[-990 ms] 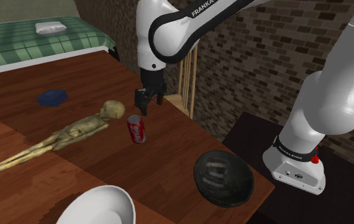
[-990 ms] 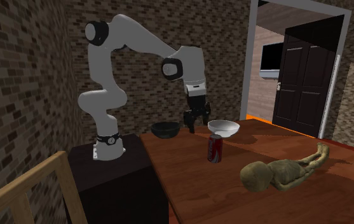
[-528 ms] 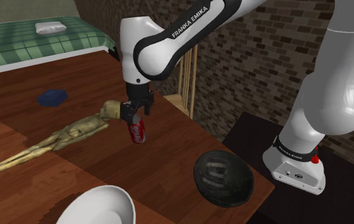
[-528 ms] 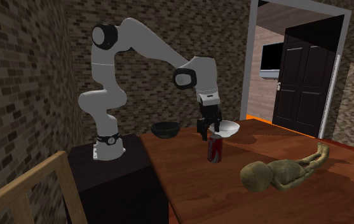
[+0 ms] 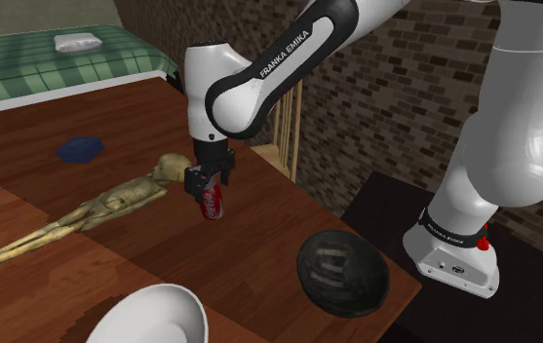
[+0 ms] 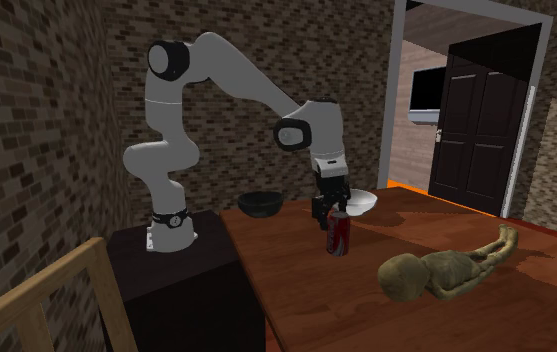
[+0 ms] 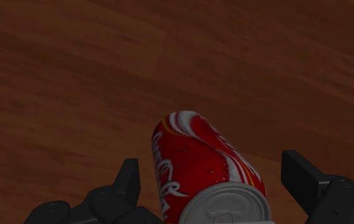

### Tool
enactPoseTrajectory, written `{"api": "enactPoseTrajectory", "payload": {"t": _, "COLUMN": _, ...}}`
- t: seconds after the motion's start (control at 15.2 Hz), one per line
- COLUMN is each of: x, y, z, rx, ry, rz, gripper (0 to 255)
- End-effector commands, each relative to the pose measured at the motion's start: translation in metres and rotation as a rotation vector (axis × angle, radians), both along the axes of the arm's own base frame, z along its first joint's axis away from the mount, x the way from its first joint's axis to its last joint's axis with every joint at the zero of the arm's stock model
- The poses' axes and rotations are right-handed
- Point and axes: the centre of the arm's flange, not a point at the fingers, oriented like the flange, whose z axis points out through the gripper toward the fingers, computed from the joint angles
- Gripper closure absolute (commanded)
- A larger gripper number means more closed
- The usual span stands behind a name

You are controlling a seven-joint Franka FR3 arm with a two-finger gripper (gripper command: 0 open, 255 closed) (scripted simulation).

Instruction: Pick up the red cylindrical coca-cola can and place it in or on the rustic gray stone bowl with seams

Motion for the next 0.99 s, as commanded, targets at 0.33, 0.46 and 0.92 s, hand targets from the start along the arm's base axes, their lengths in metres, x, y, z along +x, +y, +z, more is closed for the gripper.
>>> {"api": "enactPoseTrajectory", "payload": {"t": 0.33, "x": -0.0001, "y": 0.0002, "z": -0.0006, "rx": 0.0, "ry": 0.0, "rz": 0.0, "gripper": 255}}
{"api": "enactPoseTrajectory", "payload": {"t": 0.46, "x": -0.0001, "y": 0.0002, "z": -0.0005, "rx": 0.0, "ry": 0.0, "rz": 0.0, "gripper": 255}}
{"api": "enactPoseTrajectory", "payload": {"t": 0.92, "x": -0.0001, "y": 0.0002, "z": 0.0047, "rx": 0.0, "ry": 0.0, "rz": 0.0, "gripper": 255}}
